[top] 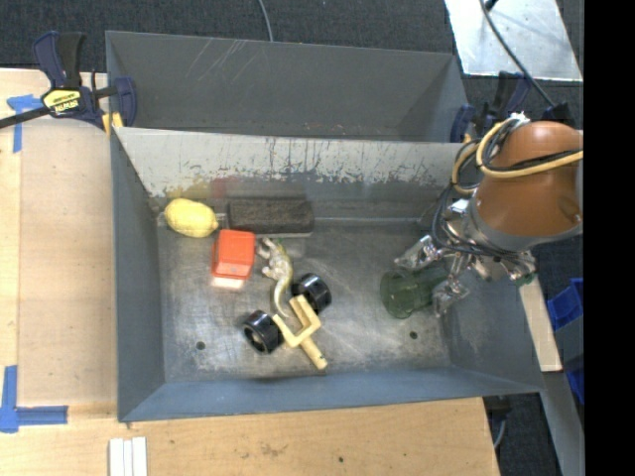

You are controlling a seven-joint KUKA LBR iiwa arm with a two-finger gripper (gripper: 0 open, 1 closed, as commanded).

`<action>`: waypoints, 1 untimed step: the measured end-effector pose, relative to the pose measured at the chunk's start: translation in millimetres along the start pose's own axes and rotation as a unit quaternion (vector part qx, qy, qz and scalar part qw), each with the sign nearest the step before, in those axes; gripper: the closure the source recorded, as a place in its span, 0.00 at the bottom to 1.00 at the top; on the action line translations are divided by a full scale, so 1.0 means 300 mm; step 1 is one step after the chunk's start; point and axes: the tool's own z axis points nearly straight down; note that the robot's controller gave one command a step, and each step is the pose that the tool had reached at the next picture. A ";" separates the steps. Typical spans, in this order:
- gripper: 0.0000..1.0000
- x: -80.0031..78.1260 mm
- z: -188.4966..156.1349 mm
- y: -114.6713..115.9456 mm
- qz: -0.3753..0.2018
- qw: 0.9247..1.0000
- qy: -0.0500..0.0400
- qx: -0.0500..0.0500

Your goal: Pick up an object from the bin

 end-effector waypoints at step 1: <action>1.00 0.001 0.000 0.000 0.000 1.000 0.000 0.000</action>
Offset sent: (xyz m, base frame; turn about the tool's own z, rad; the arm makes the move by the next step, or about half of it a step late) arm 0.0105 0.1308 0.1393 -0.2633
